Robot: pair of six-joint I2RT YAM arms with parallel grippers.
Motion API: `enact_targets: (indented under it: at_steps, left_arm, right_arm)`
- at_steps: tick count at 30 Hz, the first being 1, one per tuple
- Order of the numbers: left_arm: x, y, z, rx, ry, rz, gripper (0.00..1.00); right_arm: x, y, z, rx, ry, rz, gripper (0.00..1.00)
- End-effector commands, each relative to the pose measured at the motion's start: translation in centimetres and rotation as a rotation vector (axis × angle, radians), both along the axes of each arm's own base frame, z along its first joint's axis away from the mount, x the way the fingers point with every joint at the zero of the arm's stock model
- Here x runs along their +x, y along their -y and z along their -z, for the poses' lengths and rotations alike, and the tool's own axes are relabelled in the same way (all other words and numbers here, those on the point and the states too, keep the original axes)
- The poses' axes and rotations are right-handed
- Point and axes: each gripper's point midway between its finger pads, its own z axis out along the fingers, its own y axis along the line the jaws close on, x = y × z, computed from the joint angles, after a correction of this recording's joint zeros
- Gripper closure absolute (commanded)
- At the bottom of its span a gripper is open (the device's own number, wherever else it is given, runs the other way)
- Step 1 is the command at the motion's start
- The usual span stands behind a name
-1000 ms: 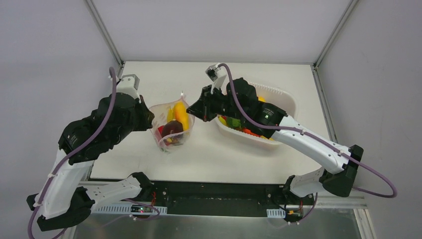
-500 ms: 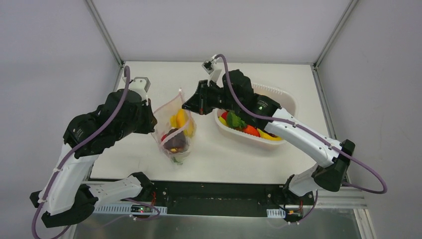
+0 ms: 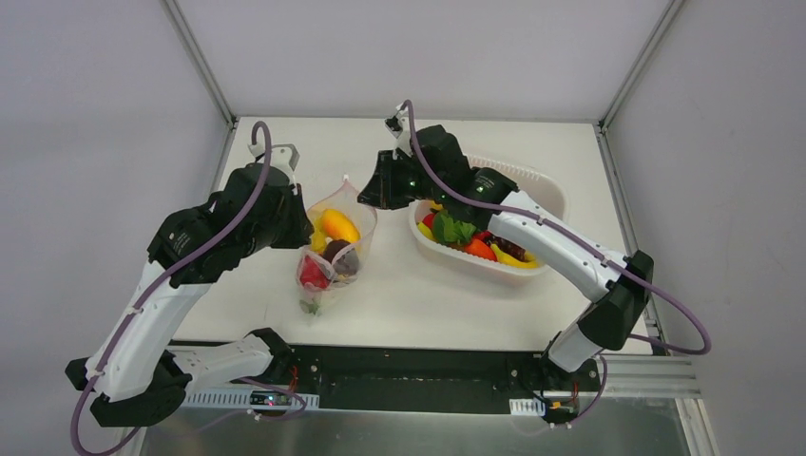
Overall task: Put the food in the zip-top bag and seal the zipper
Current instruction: Adjust the zipper food storage bag at the center of the board, then adjust the fake vegetable in the bin.
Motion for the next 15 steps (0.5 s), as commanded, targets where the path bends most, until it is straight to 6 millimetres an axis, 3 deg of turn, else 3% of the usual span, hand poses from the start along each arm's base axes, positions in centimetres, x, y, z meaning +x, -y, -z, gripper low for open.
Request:
enact_targets:
  at_steps: [1, 4, 7, 11, 12, 15]
  left_arm:
    - [0.7, 0.8, -2.5, -0.118, 0.091, -0.012, 1.00]
    - [1.1, 1.0, -0.9, -0.096, 0.052, -0.034, 1.00]
    - [1.6, 1.5, 0.5, -0.103, 0.033, -0.049, 1.00]
    - [2.0, 2.0, 1.0, -0.123, 0.035, -0.052, 1.00]
    - [2.0, 2.2, 1.1, -0.124, 0.031, -0.045, 1.00]
    - [2.1, 2.6, 1.4, -0.129, 0.020, -0.039, 1.00]
  right_arm:
    - [0.6, 2.2, -0.9, -0.011, 0.056, 0.024, 0.78]
    - [0.0, 3.8, -2.0, 0.008, 0.077, 0.000, 0.46]
    - [-0.8, 5.8, -2.6, 0.020, 0.116, 0.002, 0.31]
    - [-1.3, 9.0, -3.2, 0.042, 0.173, 0.041, 0.24]
    - [-1.0, 10.2, -3.9, 0.052, 0.205, 0.085, 0.23]
    - [2.1, 13.9, -2.7, -0.005, 0.242, 0.286, 0.22]
